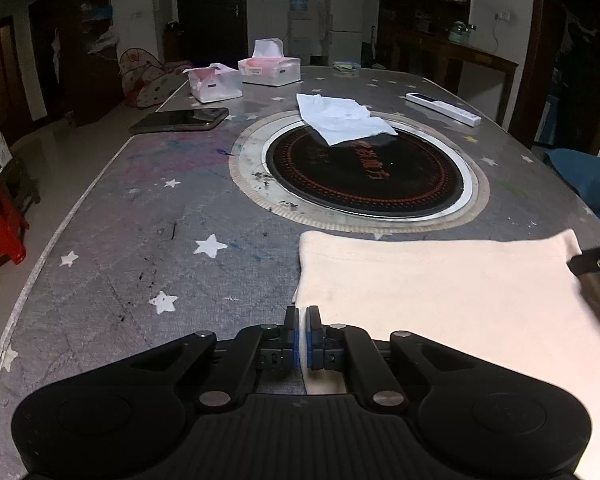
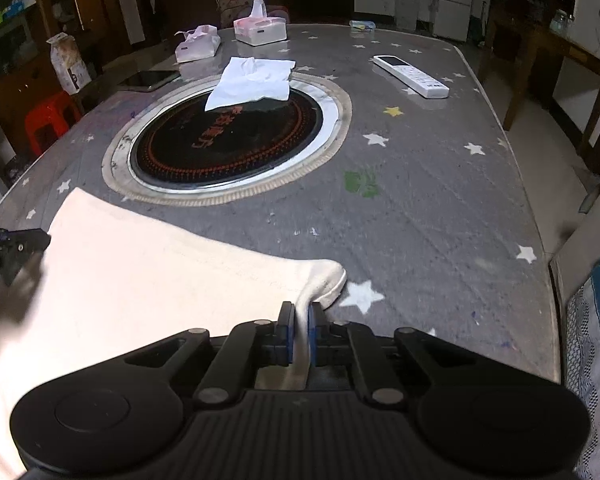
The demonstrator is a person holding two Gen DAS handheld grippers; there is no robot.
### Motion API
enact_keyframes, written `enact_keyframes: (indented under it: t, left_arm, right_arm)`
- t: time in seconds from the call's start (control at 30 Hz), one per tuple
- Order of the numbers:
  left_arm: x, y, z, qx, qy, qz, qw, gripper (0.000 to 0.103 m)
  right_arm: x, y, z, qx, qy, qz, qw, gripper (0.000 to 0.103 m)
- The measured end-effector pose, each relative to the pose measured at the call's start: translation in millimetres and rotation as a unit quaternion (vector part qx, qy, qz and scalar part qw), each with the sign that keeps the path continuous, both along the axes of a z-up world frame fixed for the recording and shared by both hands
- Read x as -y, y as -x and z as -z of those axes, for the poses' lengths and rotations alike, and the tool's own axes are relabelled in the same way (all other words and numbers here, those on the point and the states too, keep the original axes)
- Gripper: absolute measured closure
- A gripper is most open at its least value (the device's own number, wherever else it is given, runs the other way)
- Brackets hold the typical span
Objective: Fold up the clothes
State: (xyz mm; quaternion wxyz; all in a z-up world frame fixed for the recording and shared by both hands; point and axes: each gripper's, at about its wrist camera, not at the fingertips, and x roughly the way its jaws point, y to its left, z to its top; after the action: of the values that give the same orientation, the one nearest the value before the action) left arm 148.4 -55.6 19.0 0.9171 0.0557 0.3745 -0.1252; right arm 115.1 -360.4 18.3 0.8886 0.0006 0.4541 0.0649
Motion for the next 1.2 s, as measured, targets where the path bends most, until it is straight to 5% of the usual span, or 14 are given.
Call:
enact_keyframes:
  t: [0.33,0.47,0.6,0.67,0.77,1.0,1.2]
  left_arm:
    - [-1,87,-19,-0.014,0.046,0.088,0.995,0.094]
    - [0,129,-27,-0.022,0.068,0.13,0.989,0.084]
    - [2,163,-29,-0.025,0.078,0.161,0.9835,0.047]
    - [3,179,-30,-0.025,0.082,0.176,0.9807,0.047]
    - [5,203,-30,-0.027,0.088,0.198,0.976,0.05]
    - [4,219,-19,-0.027,0.078,0.202,0.9759,0.099]
    - [-5,240,-31,-0.004,0.091,0.224,0.9703,0.1]
  right_arm:
    - [-21,72,-35,0.034,0.006,-0.081,0.996,0.089]
    - [-44,123,-42,0.032,-0.004,-0.144,0.989,0.082]
    - [-67,169,-46,0.029,-0.018,-0.192,0.981,0.078]
    - [-78,190,-47,0.028,-0.028,-0.211,0.977,0.068]
    - [-91,202,-41,0.03,-0.021,-0.227,0.973,0.067]
    - [-116,225,-27,0.037,-0.007,-0.252,0.967,0.067]
    - [-120,232,-20,0.044,0.002,-0.254,0.966,0.072]
